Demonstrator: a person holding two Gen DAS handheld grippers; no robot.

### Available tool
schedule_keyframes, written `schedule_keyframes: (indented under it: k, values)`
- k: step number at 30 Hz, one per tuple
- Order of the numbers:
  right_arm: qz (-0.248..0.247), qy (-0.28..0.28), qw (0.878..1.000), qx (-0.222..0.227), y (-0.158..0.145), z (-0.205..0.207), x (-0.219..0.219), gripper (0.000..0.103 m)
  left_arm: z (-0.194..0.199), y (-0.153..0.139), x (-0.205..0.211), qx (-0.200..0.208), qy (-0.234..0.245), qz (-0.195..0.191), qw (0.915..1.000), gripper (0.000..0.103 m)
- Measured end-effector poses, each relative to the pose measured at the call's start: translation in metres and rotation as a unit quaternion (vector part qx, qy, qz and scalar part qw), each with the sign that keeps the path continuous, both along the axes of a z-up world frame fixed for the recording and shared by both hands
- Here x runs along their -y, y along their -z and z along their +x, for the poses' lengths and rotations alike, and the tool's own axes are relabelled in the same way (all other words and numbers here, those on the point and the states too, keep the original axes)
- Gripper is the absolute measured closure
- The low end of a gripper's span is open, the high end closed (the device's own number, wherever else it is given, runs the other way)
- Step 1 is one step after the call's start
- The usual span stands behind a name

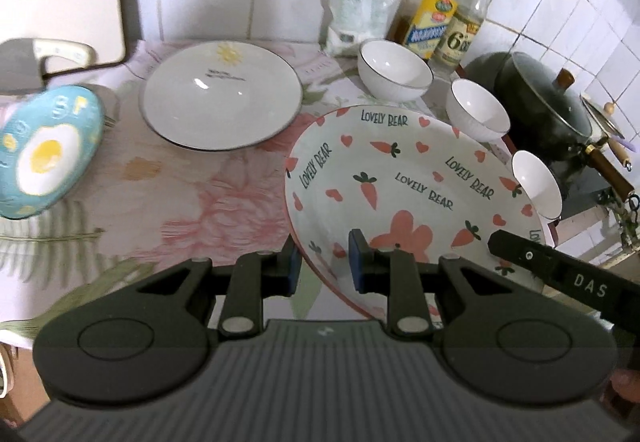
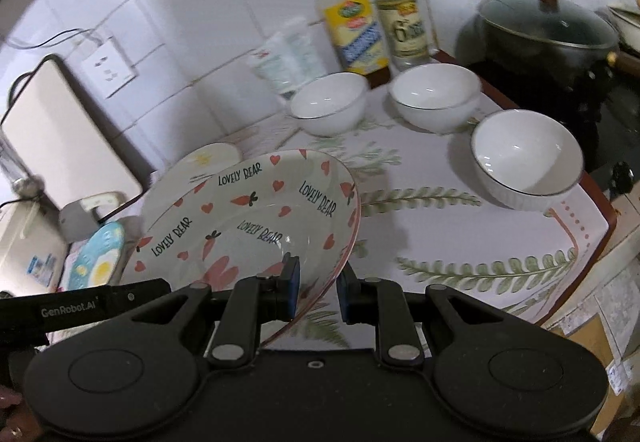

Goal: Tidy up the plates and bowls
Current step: 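Lift the bunny plate with both grippers and carry it toward the white plate, then lower the bunny plate onto the white plate and open both grippers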

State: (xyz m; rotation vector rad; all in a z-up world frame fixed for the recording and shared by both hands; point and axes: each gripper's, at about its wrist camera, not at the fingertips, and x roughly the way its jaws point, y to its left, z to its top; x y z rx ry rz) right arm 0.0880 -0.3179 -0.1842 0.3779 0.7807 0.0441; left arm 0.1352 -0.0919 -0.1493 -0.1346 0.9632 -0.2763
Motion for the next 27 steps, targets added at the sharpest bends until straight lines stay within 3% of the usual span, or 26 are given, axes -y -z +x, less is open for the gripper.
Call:
schedule_keyframes:
  k: [10,17,27]
  values:
    - [-0.001,-0.062,0.998,0.014,-0.038,0.003,-0.046,0.078,-0.016,-0.041,-0.054,0.019,-0.042,-0.006,0.9989,0.08]
    - [-0.009,-0.103,0.994,0.032,-0.058,0.028,-0.069,0.078,-0.007,-0.056,-0.081,0.038,-0.079,-0.016,0.996,0.08]
    - [-0.038,-0.156,0.987,0.023,-0.052,0.104,-0.085,0.077,0.048,-0.03,-0.1,0.042,-0.127,-0.035,0.9904,0.08]
